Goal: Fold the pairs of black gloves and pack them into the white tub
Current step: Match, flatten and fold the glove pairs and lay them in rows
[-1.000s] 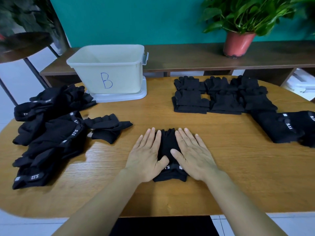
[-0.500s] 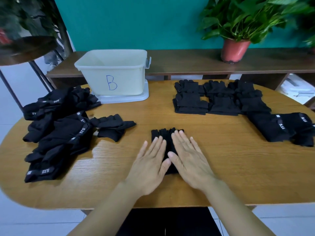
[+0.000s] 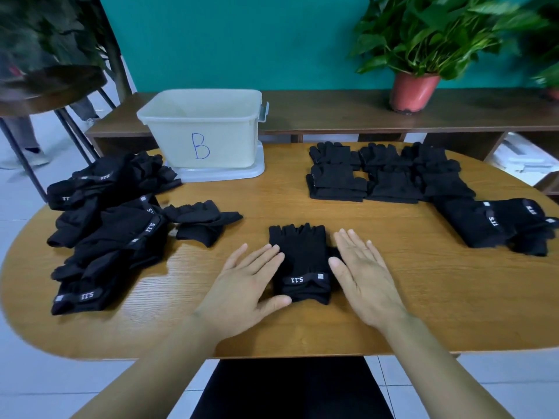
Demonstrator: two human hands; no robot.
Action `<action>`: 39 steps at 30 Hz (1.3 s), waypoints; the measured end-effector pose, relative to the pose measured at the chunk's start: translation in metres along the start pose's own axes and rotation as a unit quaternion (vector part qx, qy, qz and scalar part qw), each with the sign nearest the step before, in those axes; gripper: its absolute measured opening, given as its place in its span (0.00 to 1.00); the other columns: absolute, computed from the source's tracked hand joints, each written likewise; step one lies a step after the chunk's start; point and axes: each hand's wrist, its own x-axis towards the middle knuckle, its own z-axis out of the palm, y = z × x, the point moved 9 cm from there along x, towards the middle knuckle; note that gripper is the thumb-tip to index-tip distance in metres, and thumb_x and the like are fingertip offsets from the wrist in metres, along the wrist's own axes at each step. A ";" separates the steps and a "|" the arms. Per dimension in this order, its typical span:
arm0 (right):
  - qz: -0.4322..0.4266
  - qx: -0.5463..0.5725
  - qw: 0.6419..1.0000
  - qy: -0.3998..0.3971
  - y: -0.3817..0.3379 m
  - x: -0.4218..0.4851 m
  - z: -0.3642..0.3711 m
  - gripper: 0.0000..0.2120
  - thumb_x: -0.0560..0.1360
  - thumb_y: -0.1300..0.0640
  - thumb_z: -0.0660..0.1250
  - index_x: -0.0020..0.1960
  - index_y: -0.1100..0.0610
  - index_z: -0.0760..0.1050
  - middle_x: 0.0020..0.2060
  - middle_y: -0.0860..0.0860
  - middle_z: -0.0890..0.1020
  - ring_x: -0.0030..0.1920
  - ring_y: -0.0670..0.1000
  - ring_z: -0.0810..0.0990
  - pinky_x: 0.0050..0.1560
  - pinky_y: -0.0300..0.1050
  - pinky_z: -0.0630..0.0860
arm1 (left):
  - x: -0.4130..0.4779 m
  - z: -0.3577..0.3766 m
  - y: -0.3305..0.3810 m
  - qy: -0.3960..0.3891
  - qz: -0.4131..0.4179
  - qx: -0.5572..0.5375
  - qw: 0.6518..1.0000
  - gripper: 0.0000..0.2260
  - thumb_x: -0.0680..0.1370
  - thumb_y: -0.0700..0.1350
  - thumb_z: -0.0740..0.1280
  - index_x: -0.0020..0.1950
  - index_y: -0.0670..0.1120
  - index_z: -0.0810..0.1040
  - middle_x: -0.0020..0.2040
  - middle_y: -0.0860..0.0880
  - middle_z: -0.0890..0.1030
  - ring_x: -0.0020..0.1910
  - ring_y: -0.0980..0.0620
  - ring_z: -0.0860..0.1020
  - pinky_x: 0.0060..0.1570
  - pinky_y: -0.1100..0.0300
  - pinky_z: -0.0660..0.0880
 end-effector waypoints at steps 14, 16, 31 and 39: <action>-0.152 -0.115 0.982 -0.009 -0.041 -0.014 0.012 0.40 0.67 0.49 0.58 0.79 0.56 0.58 0.77 0.51 0.61 0.79 0.47 0.51 0.78 0.43 0.42 | 0.026 -0.016 0.023 0.063 0.029 -0.006 0.998 0.13 0.66 0.54 0.60 0.40 0.50 0.82 0.30 0.57 0.76 0.30 0.56 0.75 0.52 0.59 0.66; -0.144 -0.081 0.986 0.010 -0.039 -0.012 0.008 0.38 0.68 0.52 0.65 0.76 0.56 0.62 0.75 0.52 0.67 0.78 0.47 0.57 0.76 0.41 0.43 | 0.021 -0.022 0.017 0.088 0.002 -0.066 0.994 0.11 0.66 0.54 0.61 0.40 0.52 0.80 0.29 0.60 0.72 0.31 0.58 0.73 0.57 0.58 0.66; 0.118 0.185 0.975 0.031 0.007 0.001 0.000 0.14 0.76 0.43 0.68 0.59 0.46 0.77 0.54 0.39 0.82 0.60 0.41 0.78 0.57 0.46 0.75 | 0.010 0.004 -0.022 0.068 -0.177 -0.365 0.912 0.08 0.80 0.52 0.66 0.57 0.55 0.81 0.49 0.62 0.84 0.50 0.62 0.81 0.59 0.51 0.77; 0.217 0.116 0.968 0.056 0.014 0.025 -0.001 0.17 0.81 0.41 0.60 0.60 0.51 0.78 0.49 0.48 0.84 0.50 0.50 0.80 0.45 0.44 0.74 | 0.036 0.012 -0.044 0.078 -0.303 -0.307 0.899 0.17 0.81 0.56 0.63 0.47 0.43 0.81 0.43 0.44 0.85 0.45 0.44 0.83 0.49 0.44 0.79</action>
